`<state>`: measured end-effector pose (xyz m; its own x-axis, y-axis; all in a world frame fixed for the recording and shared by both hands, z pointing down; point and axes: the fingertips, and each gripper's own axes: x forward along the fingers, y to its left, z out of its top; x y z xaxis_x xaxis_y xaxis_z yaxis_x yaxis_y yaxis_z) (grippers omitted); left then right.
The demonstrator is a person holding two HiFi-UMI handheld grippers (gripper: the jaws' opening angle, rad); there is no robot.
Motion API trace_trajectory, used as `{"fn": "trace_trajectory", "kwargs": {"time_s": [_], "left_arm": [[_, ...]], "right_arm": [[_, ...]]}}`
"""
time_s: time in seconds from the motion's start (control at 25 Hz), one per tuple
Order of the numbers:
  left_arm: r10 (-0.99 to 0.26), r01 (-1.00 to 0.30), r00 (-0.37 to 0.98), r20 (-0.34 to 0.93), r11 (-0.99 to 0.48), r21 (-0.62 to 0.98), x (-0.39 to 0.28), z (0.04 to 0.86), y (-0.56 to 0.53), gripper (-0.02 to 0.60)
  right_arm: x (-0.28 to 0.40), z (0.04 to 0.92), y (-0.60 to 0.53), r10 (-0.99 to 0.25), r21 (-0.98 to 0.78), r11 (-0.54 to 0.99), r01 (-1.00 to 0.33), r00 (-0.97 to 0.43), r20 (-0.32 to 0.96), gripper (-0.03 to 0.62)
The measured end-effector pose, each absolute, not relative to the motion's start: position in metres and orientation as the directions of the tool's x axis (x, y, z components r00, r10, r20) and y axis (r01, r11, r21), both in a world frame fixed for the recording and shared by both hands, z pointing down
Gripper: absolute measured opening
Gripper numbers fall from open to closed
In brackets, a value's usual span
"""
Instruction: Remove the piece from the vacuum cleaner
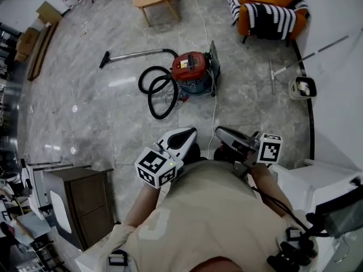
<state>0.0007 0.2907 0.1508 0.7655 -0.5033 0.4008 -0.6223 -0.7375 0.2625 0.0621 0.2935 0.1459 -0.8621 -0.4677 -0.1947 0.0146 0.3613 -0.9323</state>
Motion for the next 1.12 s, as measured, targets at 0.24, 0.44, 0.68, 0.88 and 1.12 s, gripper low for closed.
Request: {"fn": "trace_trajectory", "kwargs": {"time_s": [0.24, 0.44, 0.68, 0.88, 1.12], "left_arm": [[-0.455, -0.573, 0.802, 0.388, -0.769, 0.283, 0.0, 0.165, 0.249, 0.003], [-0.444, -0.547, 0.821, 0.358, -0.79, 0.276, -0.025, 0.152, 0.205, 0.003], [-0.448, -0.54, 0.832, 0.327, -0.788, 0.295, -0.078, 0.148, 0.144, 0.003], [-0.447, -0.529, 0.841, 0.305, -0.795, 0.296, -0.119, 0.146, 0.1, 0.003], [-0.436, -0.514, 0.853, 0.287, -0.801, 0.308, -0.155, 0.151, 0.064, 0.003]], "right_arm": [[0.071, 0.151, 0.257, -0.545, -0.927, 0.369, -0.068, -0.824, -0.156, 0.003], [0.046, 0.147, 0.223, -0.563, -0.932, 0.34, -0.124, -0.821, -0.097, 0.003], [-0.005, 0.139, 0.167, -0.554, -0.899, 0.368, -0.238, -0.832, -0.007, 0.003], [-0.044, 0.137, 0.131, -0.554, -0.88, 0.368, -0.302, -0.831, 0.054, 0.003], [-0.077, 0.137, 0.098, -0.55, -0.859, 0.364, -0.36, -0.827, 0.114, 0.003]]}}
